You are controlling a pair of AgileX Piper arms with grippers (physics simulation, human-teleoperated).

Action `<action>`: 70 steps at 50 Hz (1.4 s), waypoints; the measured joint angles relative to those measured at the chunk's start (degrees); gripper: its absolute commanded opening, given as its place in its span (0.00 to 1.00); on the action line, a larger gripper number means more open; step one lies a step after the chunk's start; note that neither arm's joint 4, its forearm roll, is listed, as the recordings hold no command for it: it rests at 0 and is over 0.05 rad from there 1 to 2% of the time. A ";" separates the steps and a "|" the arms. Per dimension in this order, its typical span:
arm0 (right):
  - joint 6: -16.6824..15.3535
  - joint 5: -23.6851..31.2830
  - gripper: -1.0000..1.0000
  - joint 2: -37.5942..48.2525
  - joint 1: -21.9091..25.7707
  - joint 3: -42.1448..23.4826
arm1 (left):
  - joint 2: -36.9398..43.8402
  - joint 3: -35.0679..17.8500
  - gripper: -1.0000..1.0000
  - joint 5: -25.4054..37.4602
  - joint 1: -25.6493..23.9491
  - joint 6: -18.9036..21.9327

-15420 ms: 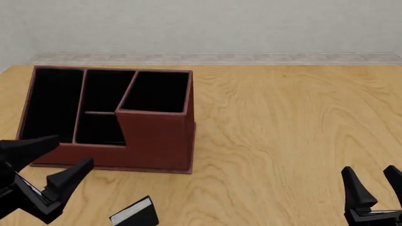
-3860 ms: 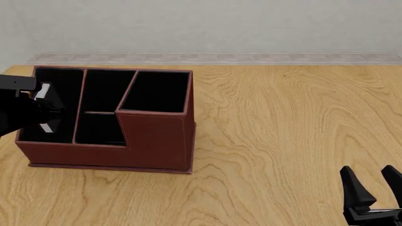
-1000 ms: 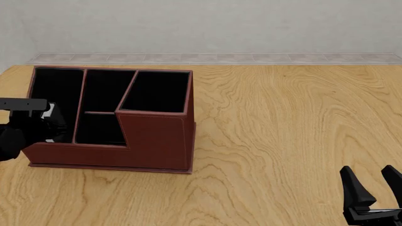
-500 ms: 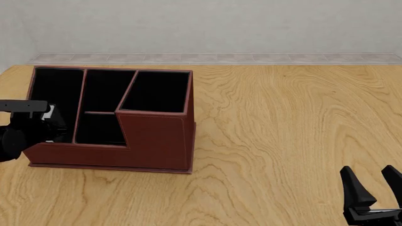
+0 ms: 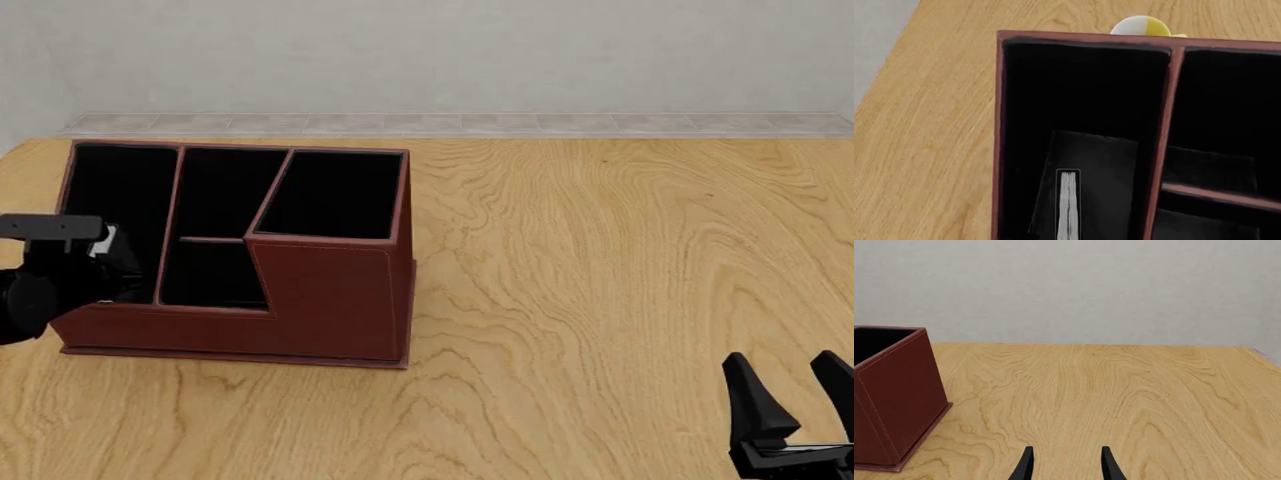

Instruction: Pick up the book and place it in the left compartment of the caddy.

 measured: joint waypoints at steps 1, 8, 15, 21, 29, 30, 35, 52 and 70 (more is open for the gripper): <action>0.00 0.00 1.00 0.00 0.00 0.00 | 0.05 0.01 0.00 -0.03 0.00 0.01; -0.02 0.00 1.00 -0.01 0.00 0.00 | 0.30 0.00 0.00 -0.14 0.04 -0.04; -0.03 0.00 1.00 -0.01 0.00 0.00 | 0.50 0.02 0.00 -0.32 0.11 -0.11; -0.02 0.01 1.00 -0.01 0.00 0.00 | 0.77 -0.02 0.00 -0.46 0.24 -0.18; -0.02 0.01 1.00 -0.03 0.00 0.00 | 0.99 -0.07 0.00 -0.56 0.37 -0.26; -0.02 0.01 1.00 -0.03 0.00 0.00 | 0.99 -0.07 0.00 -0.56 0.38 -0.27; -0.02 0.01 1.00 -0.02 0.00 0.00 | 0.93 -0.02 0.00 -0.55 0.35 -0.25; -0.03 0.00 1.00 -0.01 0.00 0.00 | 0.06 -0.08 1.00 -0.80 0.05 0.70; -0.02 0.02 1.00 -0.04 0.00 0.00 | -0.99 0.26 1.00 -0.92 -0.39 0.88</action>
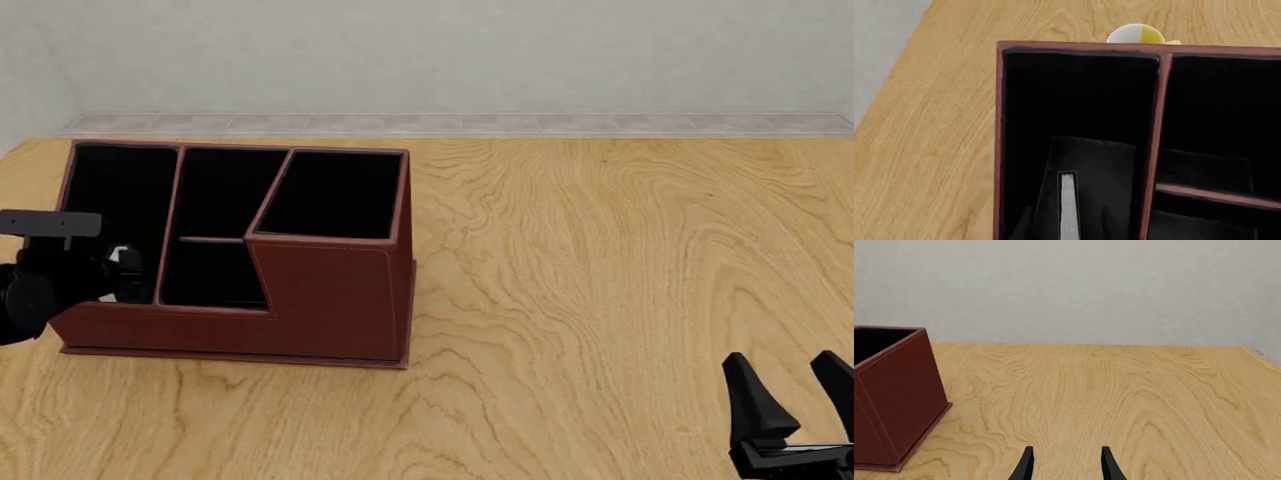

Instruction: Pick up the book and place it in the left compartment of the caddy.

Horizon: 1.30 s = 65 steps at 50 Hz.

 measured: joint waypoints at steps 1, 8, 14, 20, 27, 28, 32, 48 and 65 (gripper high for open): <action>0.00 0.00 1.00 0.00 0.00 0.00 | -0.10 0.02 1.00 0.02 -0.04 0.00; 0.00 -0.01 1.00 0.02 0.00 0.00 | -0.95 0.11 1.00 0.31 -0.36 0.05; 0.00 -0.01 1.00 0.01 0.00 0.00 | -2.05 0.11 1.00 0.75 -0.63 0.17; -0.01 -0.01 1.00 0.03 0.00 0.00 | -3.19 0.14 1.00 1.14 -0.78 0.34; -0.01 -0.01 1.00 0.01 0.00 0.00 | -4.46 0.21 1.00 1.55 -0.89 0.53; -0.01 -0.01 1.00 0.01 0.00 0.00 | -4.63 0.23 1.00 1.60 -0.90 0.56; -0.01 -0.01 1.00 0.01 0.00 0.00 | -5.27 0.25 1.00 1.82 -0.92 0.69; -0.01 -0.02 1.00 0.03 0.01 0.00 | -7.48 0.14 1.00 2.80 -1.27 1.10; -0.01 -0.01 1.00 0.03 0.00 0.00 | -9.40 -0.34 1.00 3.73 -1.40 1.72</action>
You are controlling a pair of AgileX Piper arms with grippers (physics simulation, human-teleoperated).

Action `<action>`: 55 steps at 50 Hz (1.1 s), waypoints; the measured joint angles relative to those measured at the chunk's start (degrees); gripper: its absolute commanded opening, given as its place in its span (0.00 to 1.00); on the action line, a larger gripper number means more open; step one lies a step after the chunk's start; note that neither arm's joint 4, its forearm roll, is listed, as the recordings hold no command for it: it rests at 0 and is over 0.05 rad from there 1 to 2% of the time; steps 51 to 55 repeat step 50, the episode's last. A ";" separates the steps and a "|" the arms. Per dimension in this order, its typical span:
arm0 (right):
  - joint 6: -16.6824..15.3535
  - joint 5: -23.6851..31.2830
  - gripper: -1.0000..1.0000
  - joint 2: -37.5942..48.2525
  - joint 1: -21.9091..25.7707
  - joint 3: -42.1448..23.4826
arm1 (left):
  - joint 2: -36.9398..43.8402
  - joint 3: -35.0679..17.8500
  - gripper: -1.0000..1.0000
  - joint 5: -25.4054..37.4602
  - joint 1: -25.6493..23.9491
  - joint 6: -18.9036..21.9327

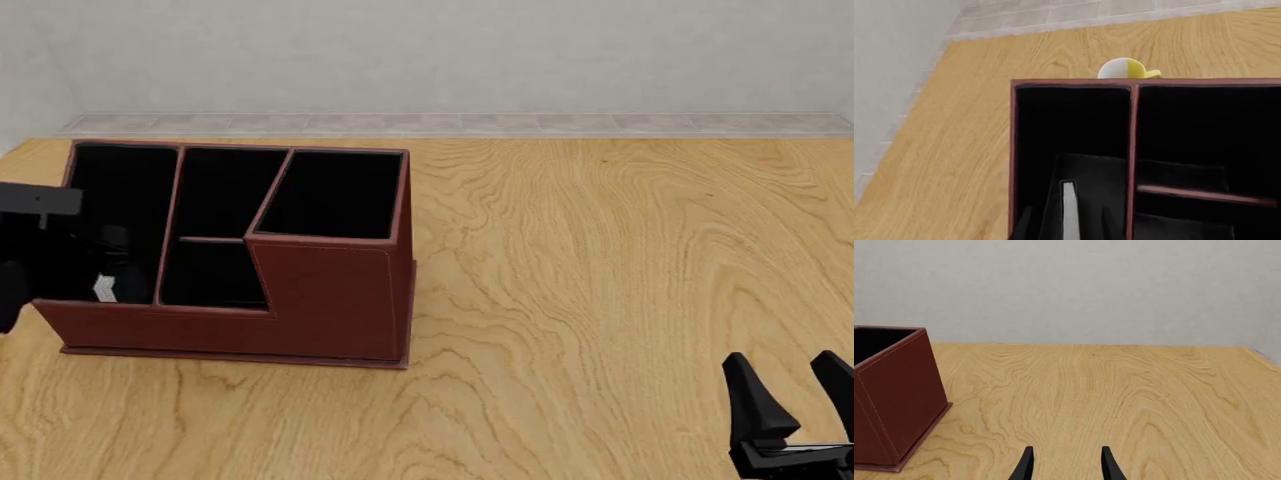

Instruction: Pick up the book and place it in the left compartment of the caddy.

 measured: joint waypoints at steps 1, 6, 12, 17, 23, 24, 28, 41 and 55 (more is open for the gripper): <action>0.00 0.00 1.00 0.00 0.00 0.00 | -0.11 -0.04 1.00 0.06 0.01 0.03; 0.00 0.00 1.00 0.00 0.00 0.00 | -0.74 -0.31 1.00 0.45 0.04 0.16; 0.00 0.01 1.00 -0.01 0.00 0.00 | -1.59 -0.73 1.00 1.00 0.13 0.27; 0.00 0.01 1.00 -0.02 -0.01 0.00 | -2.44 -1.07 1.00 1.53 0.17 0.32; 0.01 0.02 1.00 -0.03 -0.01 0.00 | -3.77 -1.55 1.00 2.44 0.14 0.27; 0.01 0.02 1.00 -0.03 -0.01 0.00 | -4.02 -1.65 1.00 2.63 0.12 0.25; 0.00 0.02 1.00 -0.03 -0.01 0.00 | -5.16 -2.14 1.00 3.47 0.02 0.09; 0.00 0.02 1.00 -0.04 -0.01 0.00 | -9.22 -4.18 1.00 6.76 -0.61 -0.71; 0.00 0.02 1.00 -0.04 0.00 0.00 | -12.38 -6.08 1.00 9.34 -1.07 -1.34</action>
